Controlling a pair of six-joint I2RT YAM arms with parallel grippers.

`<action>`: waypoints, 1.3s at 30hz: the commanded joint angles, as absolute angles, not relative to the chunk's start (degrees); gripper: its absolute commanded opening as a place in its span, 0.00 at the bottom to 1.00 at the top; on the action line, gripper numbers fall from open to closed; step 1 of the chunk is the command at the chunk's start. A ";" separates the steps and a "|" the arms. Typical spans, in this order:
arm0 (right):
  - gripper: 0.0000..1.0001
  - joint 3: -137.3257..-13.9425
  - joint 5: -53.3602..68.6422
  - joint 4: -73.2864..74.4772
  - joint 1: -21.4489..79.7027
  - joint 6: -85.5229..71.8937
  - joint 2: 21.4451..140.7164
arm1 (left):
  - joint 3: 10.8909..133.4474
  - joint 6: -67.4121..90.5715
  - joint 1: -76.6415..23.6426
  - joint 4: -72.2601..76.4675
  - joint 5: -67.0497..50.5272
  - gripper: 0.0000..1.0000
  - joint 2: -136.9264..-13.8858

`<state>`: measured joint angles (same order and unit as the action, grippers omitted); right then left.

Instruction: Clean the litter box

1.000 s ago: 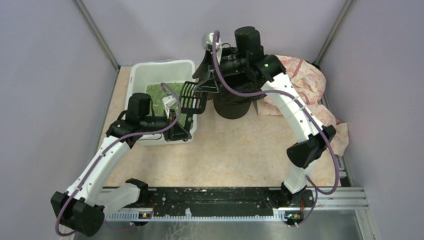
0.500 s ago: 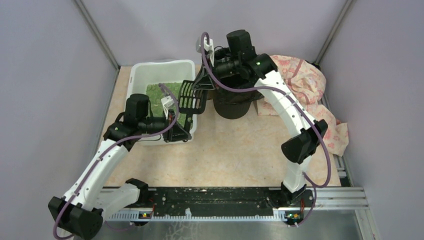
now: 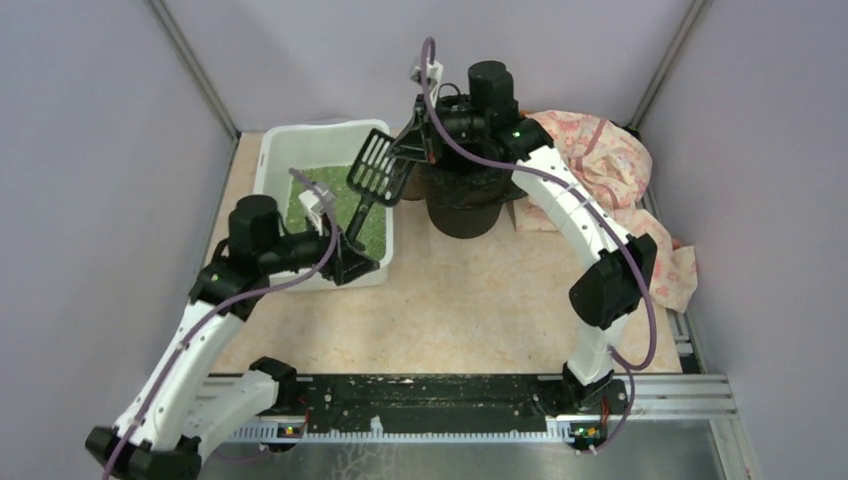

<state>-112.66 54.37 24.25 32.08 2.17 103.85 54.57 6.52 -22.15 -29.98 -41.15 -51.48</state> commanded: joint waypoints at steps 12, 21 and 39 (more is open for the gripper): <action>0.00 -93.98 34.19 -18.35 23.64 -36.05 89.89 | 38.60 27.56 -22.43 2.03 -11.98 0.99 -27.27; 0.00 -82.06 32.85 -25.58 23.64 -39.88 81.01 | 27.06 36.68 -22.50 29.91 -10.64 0.91 -27.62; 0.00 -66.60 31.67 -35.06 27.24 -43.97 73.13 | 23.80 49.32 -22.50 55.52 -9.12 0.85 -35.33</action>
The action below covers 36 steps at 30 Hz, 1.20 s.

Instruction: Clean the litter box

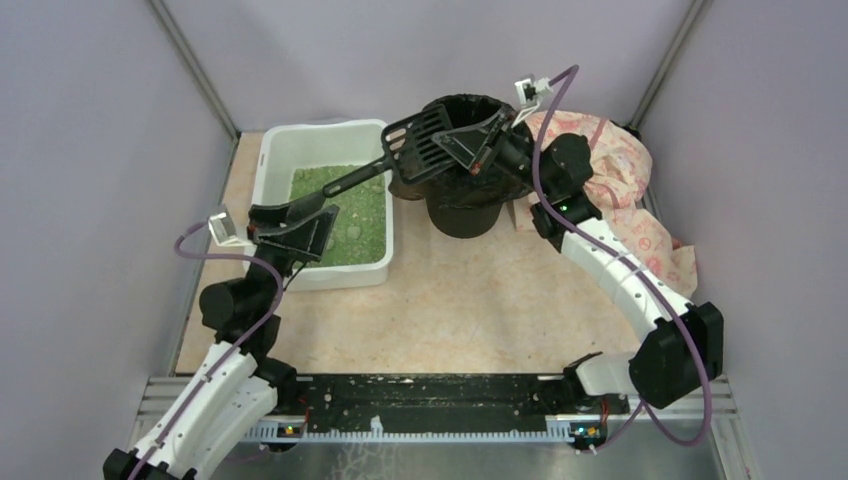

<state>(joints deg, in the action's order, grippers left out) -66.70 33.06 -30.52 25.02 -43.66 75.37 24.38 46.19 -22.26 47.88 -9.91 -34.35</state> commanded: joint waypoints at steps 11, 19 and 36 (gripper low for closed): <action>0.00 -66.77 30.64 -34.81 31.85 -42.33 74.40 | 24.86 47.87 -22.50 55.11 -8.46 0.83 -35.81; 0.00 -66.06 30.76 -34.57 32.26 -42.10 74.49 | 25.80 47.20 -22.50 54.68 -8.70 0.77 -35.98; 0.00 -64.43 30.34 -35.22 34.18 -42.28 74.57 | 26.77 45.77 -22.45 53.49 -7.82 0.62 -35.90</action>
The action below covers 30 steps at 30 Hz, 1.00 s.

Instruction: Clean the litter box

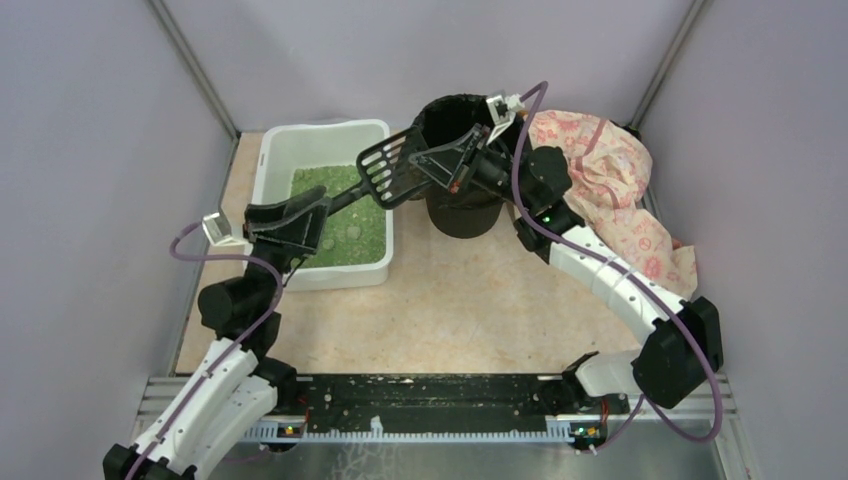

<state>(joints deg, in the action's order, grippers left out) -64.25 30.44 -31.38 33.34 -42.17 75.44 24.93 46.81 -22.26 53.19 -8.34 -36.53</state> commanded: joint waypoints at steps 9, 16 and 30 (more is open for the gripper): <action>0.00 -64.89 30.41 -36.19 35.20 -42.77 75.44 | 24.65 48.21 -22.50 54.79 -7.25 0.53 -35.71; 0.00 -65.05 30.06 -37.77 35.74 -43.35 76.20 | 24.13 49.14 -22.50 54.41 -6.93 0.25 -35.07; 0.00 -65.84 29.10 -41.27 36.65 -44.74 77.81 | 24.57 50.91 -22.50 52.85 -7.89 0.53 -34.71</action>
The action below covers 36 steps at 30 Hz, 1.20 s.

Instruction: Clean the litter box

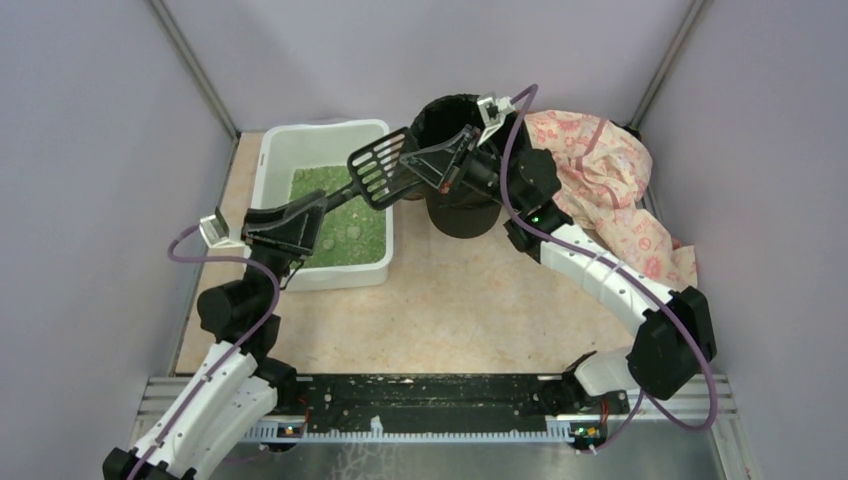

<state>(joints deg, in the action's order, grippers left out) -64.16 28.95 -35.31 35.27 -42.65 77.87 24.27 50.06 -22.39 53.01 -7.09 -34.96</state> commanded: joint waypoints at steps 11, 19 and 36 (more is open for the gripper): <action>0.00 -67.66 29.27 -41.69 37.13 -45.09 79.38 | 23.15 51.08 -22.49 50.69 -3.25 0.60 -31.46; 0.00 -67.69 29.27 -41.24 37.61 -44.65 79.44 | 23.03 51.36 -22.49 51.89 -3.18 0.41 -32.46; 0.00 -68.34 29.18 -40.77 37.96 -44.12 79.97 | 24.85 51.99 -22.49 50.05 -7.31 0.00 -34.56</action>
